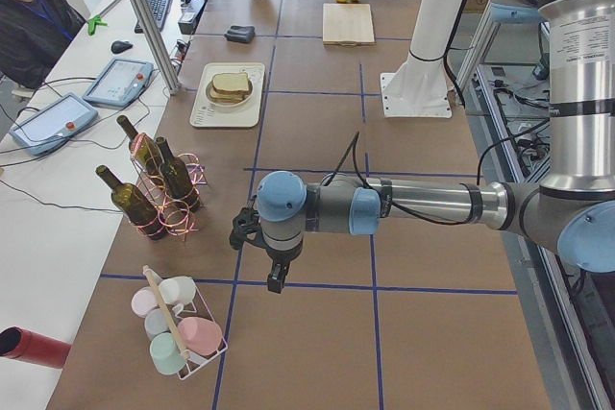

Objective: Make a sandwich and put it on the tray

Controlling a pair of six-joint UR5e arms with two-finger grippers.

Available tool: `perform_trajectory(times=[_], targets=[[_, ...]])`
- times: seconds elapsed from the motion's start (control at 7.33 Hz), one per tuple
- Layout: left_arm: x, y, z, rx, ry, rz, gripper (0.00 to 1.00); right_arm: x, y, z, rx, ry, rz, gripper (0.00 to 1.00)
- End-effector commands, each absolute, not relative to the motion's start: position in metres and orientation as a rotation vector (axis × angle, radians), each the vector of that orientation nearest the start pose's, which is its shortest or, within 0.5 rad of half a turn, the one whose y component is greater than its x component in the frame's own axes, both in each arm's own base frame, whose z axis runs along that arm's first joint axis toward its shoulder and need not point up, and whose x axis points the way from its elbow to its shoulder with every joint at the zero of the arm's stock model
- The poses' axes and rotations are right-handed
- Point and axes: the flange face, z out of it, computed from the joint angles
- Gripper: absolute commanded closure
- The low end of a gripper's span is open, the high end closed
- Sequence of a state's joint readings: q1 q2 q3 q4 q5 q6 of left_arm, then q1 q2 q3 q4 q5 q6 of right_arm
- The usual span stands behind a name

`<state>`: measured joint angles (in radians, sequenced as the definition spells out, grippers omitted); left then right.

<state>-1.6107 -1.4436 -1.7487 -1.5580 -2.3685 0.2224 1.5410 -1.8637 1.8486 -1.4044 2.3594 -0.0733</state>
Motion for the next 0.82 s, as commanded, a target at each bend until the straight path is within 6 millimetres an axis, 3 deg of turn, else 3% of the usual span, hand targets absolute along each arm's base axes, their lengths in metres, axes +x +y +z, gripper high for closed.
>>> perform_trajectory(times=[0.0, 0.68], targets=[[-0.0795, -0.438, 0.6285, 0.143, 0.787, 0.189, 0.0, 0.0519, -0.3811, 0.6293, 0.166, -0.779, -0.162, 0.0], [-0.0801, -0.4351, 0.6227, 0.154, 0.785, 0.192, 0.0, 0.0516, -0.3788, 0.6315, 0.16, -0.784, -0.159, 0.0]])
